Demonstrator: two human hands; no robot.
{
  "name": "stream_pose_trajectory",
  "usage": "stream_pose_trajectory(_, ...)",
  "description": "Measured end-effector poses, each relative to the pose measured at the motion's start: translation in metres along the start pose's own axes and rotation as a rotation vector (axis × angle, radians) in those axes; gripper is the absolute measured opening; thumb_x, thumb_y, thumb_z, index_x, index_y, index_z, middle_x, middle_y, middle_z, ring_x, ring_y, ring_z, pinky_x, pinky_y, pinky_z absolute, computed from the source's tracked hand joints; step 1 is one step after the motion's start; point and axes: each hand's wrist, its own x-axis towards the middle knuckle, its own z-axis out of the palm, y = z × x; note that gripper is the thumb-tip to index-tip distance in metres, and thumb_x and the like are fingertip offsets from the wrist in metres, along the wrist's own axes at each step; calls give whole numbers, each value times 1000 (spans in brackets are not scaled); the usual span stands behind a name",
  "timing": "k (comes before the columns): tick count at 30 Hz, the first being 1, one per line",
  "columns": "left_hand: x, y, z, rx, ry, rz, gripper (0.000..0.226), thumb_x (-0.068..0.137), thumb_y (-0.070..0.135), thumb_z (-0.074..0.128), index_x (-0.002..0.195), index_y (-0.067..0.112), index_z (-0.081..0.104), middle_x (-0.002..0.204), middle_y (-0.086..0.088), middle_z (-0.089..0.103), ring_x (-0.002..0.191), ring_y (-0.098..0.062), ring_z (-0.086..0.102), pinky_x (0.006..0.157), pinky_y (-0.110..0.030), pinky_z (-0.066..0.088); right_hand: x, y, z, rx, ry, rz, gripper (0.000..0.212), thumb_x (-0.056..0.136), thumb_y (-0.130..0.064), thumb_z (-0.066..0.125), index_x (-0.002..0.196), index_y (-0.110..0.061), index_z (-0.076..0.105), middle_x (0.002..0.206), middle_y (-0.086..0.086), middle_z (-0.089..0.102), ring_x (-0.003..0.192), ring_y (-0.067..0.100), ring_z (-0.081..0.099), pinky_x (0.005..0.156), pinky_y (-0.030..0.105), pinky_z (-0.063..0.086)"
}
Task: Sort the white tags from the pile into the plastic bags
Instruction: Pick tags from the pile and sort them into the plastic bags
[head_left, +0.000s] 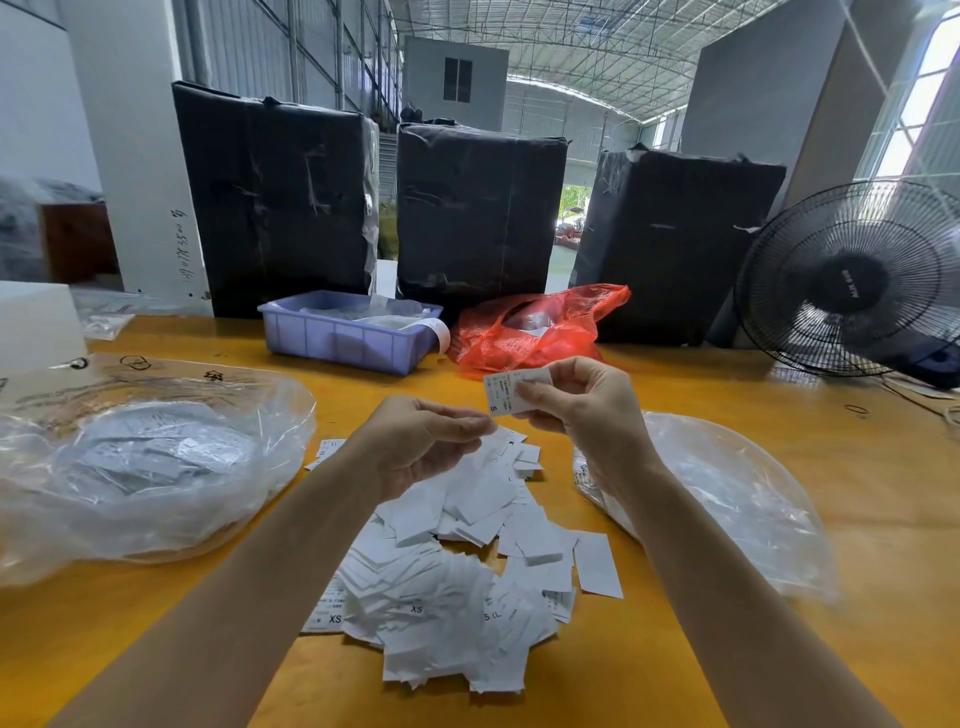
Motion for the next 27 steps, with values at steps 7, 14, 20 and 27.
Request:
stream_pose_trajectory(7,0,0,-1,-38,-5,-17,20,50,6,78,69,1,75,77,-13,73,58,-14,67,49,-19,53,-1,-1,1,-8,-18,-20,15,79,-9,73,83,-5,59,78,3,71,69,12,72,56,14,51)
stream_pose_trajectory(14,-1,0,0,-49,1,-21,17,56,4,77,73,-1,74,77,-13,73,57,-15,67,47,-19,52,-1,3,5,-103,-58,-23,16,78,-9,75,83,-5,60,78,1,70,69,10,71,56,16,54)
stream_pose_trajectory(20,-1,2,-1,-73,52,-19,10,71,0,73,80,-2,71,70,-11,72,54,-14,67,44,-18,50,-2,0,3,-116,-142,-1,16,78,-4,74,80,-4,58,76,5,69,60,12,70,51,14,50)
stream_pose_trajectory(27,0,3,-1,-71,68,-29,16,72,7,74,85,-3,70,68,-12,72,57,-15,67,48,-19,52,0,2,-2,-213,-169,10,17,79,-5,74,82,-2,57,75,4,70,63,15,71,58,23,57)
